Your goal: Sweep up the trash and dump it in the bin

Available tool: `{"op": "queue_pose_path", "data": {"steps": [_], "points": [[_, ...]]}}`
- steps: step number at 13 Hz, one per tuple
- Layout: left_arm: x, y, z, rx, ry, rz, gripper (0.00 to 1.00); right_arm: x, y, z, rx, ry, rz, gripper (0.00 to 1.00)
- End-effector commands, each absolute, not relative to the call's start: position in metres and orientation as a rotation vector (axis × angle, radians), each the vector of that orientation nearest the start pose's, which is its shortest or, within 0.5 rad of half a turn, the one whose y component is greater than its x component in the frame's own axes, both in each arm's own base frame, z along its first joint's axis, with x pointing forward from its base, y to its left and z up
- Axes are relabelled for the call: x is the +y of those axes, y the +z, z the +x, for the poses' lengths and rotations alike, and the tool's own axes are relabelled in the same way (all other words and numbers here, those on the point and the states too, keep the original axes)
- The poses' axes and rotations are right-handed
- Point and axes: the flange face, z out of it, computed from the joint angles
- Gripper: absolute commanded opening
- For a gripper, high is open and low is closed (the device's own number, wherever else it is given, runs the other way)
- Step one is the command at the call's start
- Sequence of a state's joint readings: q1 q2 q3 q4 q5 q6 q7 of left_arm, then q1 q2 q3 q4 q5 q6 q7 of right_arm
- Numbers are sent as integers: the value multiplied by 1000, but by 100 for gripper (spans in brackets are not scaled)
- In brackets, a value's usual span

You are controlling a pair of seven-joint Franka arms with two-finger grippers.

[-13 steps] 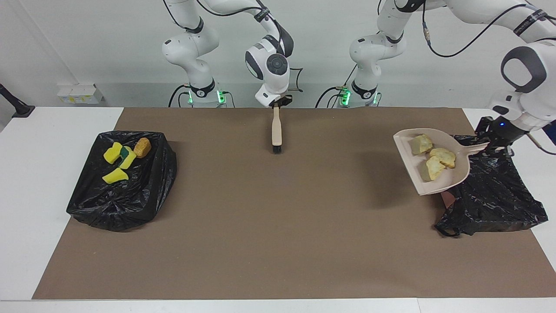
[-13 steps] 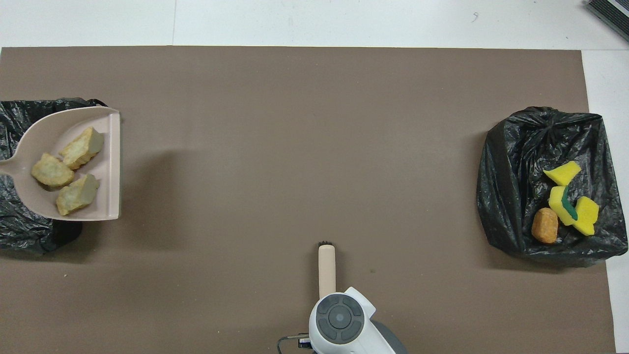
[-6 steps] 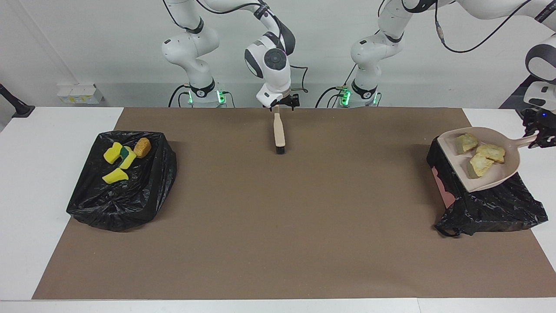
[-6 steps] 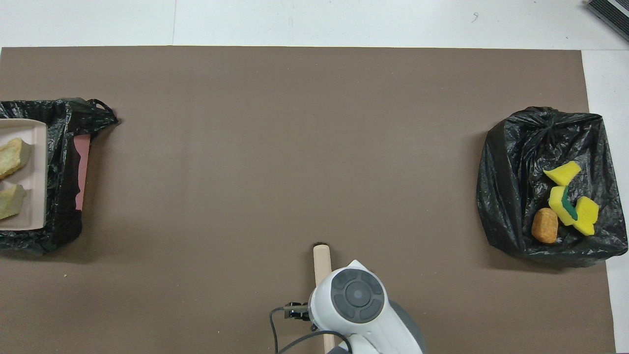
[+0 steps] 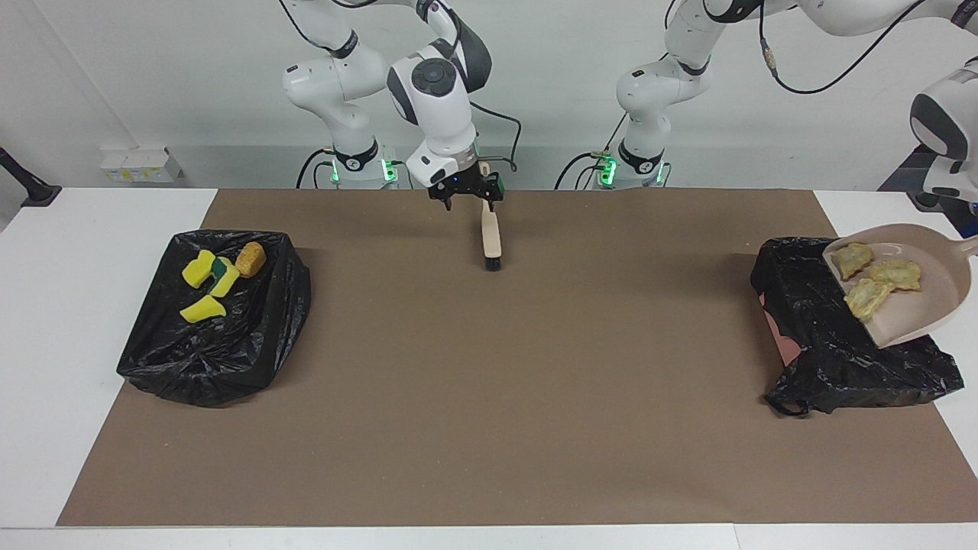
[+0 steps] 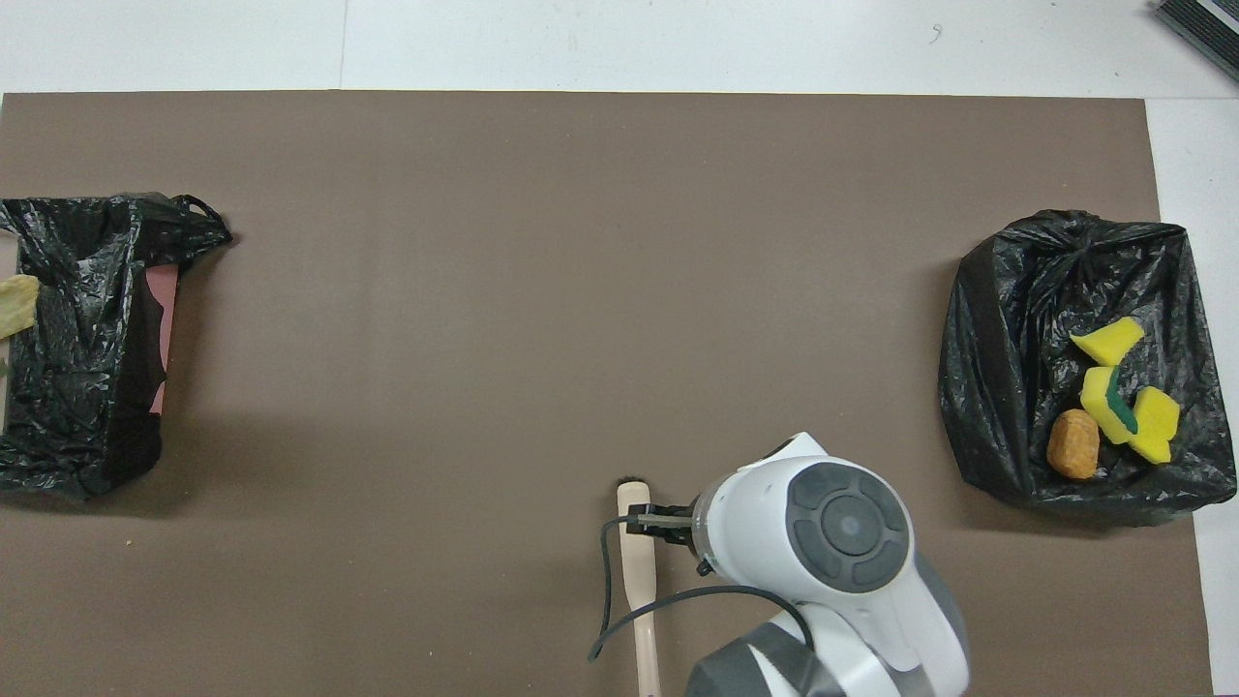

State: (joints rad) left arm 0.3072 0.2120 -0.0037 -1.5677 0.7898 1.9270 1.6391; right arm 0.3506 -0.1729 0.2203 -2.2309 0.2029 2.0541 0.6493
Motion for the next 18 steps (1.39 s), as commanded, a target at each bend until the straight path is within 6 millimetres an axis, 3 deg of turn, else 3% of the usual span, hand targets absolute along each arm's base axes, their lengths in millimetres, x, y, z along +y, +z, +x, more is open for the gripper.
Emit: {"op": "queue_pose_path", "data": {"steps": [1, 4, 6, 11, 15, 18], "points": [[227, 566, 602, 1677, 802, -1702, 0, 235, 472, 432, 237, 46, -3046, 100], [212, 570, 606, 1635, 863, -1654, 0, 197, 500, 460, 273, -73, -3064, 100], [209, 586, 609, 1600, 880, -1611, 0, 188, 509, 466, 221, -110, -3105, 100], [182, 600, 616, 1579, 896, -1599, 0, 154, 539, 487, 155, -142, -3117, 100], [154, 590, 609, 1514, 863, -1792, 0, 131, 563, 499, 165, -166, -3117, 100], [113, 576, 597, 1441, 863, -2012, 0, 73, 588, 513, 114, -163, -3172, 100]]}}
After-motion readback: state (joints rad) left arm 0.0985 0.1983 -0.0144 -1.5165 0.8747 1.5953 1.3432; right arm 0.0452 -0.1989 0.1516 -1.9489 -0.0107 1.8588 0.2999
